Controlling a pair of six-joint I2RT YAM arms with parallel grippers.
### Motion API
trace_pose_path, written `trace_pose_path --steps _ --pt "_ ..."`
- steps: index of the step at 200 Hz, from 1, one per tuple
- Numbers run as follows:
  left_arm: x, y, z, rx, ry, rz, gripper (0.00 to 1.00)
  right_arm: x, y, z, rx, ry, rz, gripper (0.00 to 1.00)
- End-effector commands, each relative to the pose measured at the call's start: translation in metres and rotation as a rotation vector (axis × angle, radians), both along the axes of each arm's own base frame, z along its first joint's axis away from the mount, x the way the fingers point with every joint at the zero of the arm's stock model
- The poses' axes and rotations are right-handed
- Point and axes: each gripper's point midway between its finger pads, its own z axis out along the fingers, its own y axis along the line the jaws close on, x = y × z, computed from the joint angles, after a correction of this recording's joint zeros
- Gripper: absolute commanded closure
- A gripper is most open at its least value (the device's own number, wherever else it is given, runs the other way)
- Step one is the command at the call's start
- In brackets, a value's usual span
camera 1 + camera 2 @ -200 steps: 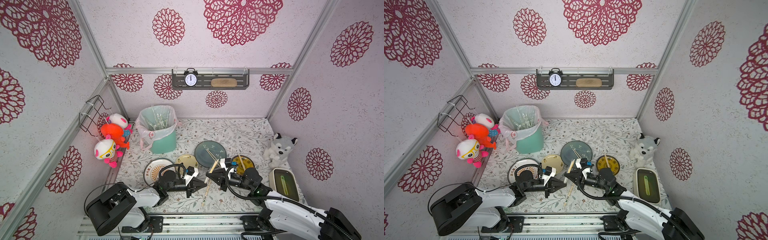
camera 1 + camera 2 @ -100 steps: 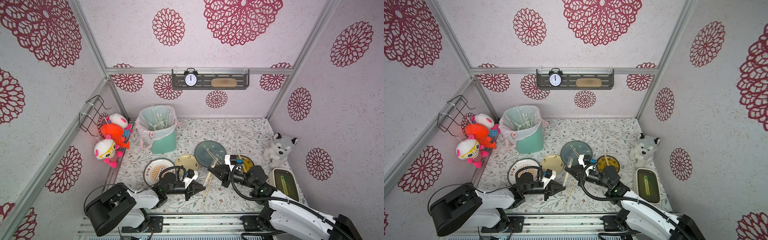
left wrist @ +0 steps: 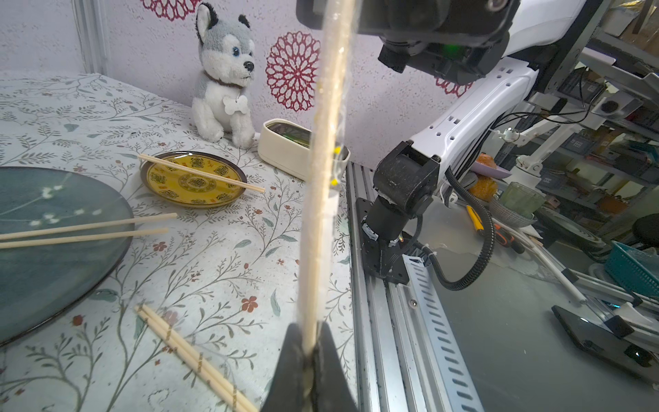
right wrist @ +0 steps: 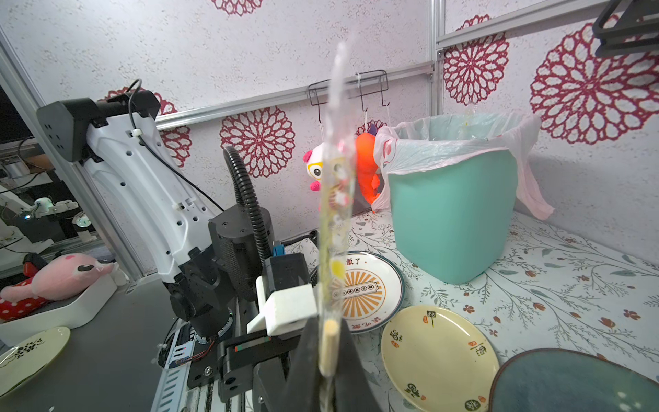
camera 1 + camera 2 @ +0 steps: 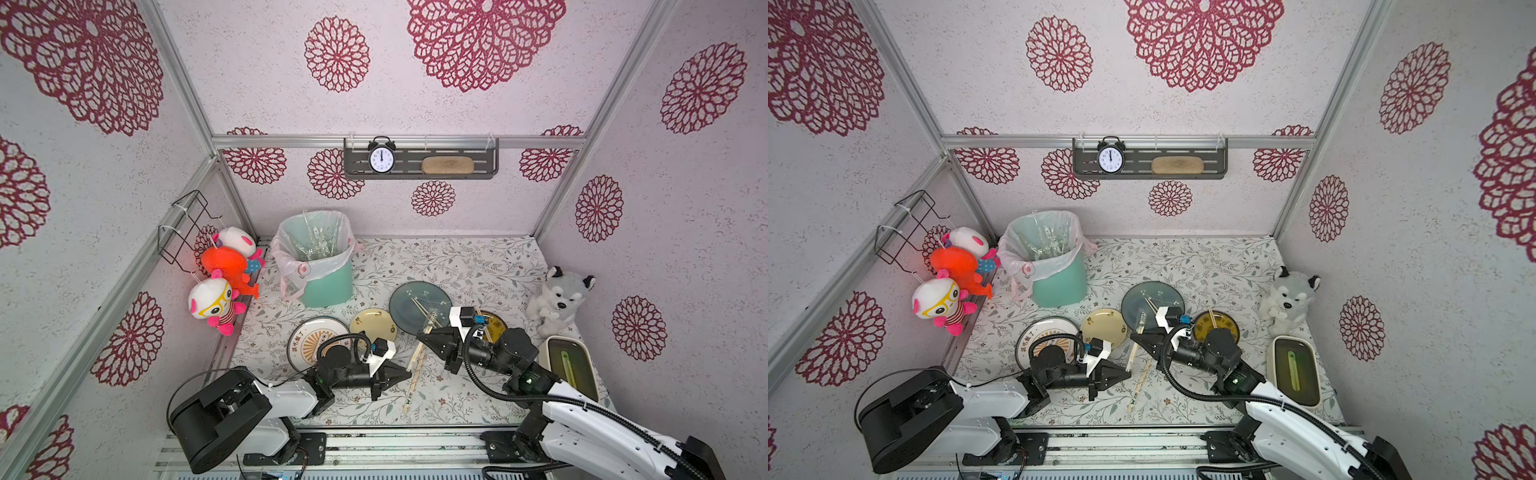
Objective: Remove the packaging of disposable chopsticks
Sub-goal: Remove the packet bag from the disposable chopsticks.
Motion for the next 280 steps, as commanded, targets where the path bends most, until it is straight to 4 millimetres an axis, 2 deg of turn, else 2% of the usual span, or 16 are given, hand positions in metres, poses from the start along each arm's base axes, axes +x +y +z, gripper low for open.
trace_pose_path --steps 1,14,61,74,82,139,166,225,251,280 --pt "-0.009 0.005 -0.015 0.039 0.062 -0.017 1.0 0.002 -0.009 0.05 0.093 -0.156 -0.052 0.91" --pt "-0.01 0.005 -0.014 0.036 0.062 -0.023 1.0 0.001 -0.007 0.049 0.097 -0.144 -0.036 1.0" --pt "-0.011 0.003 0.007 -0.011 0.015 -0.043 1.0 -0.005 0.004 0.03 0.093 -0.077 0.049 1.0" --pt "-0.013 0.002 0.012 -0.014 -0.004 -0.056 0.8 -0.006 0.004 0.026 0.095 -0.068 0.054 1.0" --pt "-0.012 0.002 0.014 -0.01 -0.015 -0.054 0.73 -0.008 0.003 0.025 0.102 -0.068 0.055 1.0" --pt "-0.009 0.003 0.021 -0.003 -0.05 -0.064 0.64 -0.029 -0.008 0.046 0.175 -0.094 0.118 1.0" --pt "-0.008 0.002 0.027 -0.023 -0.06 -0.067 0.65 -0.037 -0.01 0.049 0.202 -0.095 0.151 1.0" --pt "-0.01 0.004 0.043 -0.062 -0.092 -0.068 0.87 -0.037 -0.006 0.038 0.2 -0.06 0.178 1.0" --pt "-0.008 0.002 0.043 -0.049 -0.086 -0.069 0.88 -0.035 -0.003 0.031 0.191 -0.042 0.182 1.0" --pt "-0.007 -0.003 0.046 -0.052 -0.083 -0.083 0.96 -0.034 -0.001 0.025 0.193 -0.026 0.196 1.0"
